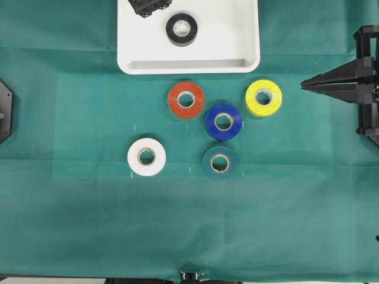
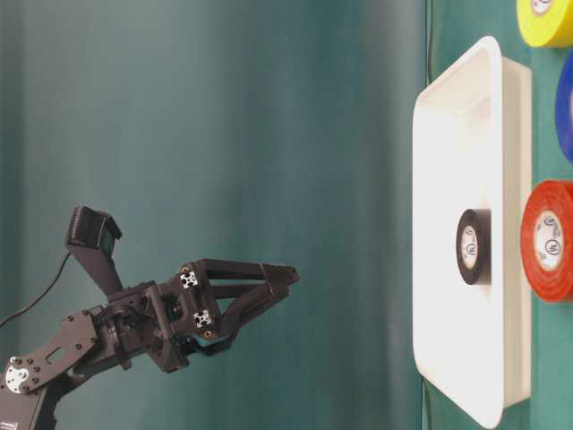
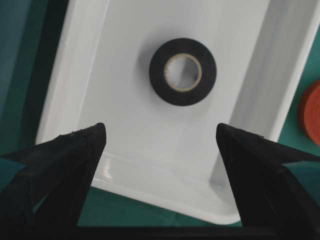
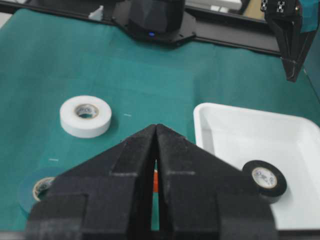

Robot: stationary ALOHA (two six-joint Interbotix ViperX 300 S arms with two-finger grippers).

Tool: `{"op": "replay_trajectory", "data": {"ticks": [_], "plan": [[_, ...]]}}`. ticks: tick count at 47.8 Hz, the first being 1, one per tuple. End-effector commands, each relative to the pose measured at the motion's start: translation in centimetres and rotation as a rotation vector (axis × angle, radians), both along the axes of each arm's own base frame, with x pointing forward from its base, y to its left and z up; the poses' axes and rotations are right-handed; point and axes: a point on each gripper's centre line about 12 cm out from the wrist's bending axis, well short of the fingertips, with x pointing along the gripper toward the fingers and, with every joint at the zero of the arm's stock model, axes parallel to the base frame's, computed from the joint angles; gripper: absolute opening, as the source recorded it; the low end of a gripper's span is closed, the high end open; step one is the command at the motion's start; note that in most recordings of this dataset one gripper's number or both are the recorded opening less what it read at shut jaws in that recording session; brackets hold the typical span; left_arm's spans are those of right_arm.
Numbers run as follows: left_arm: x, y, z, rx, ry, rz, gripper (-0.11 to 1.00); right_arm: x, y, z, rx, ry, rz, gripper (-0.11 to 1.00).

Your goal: Pick up the tape from a random location and place it into the white case.

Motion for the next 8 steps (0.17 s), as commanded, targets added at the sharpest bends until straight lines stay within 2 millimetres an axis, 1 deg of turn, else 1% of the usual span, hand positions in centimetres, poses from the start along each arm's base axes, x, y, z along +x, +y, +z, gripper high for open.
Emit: {"op": "replay_trajectory", "data": {"ticks": [1, 8], "plan": [[-0.35, -0.24, 1.91, 0.023, -0.047, -0.002, 0.98, 0.29, 0.0, 1.14, -0.002, -0.028, 0.0, 0.0], [-0.35, -0.24, 1.91, 0.023, -0.047, -0.002, 0.98, 0.29, 0.0, 1.14, 0.0, -0.028, 0.0, 0.0]]}}
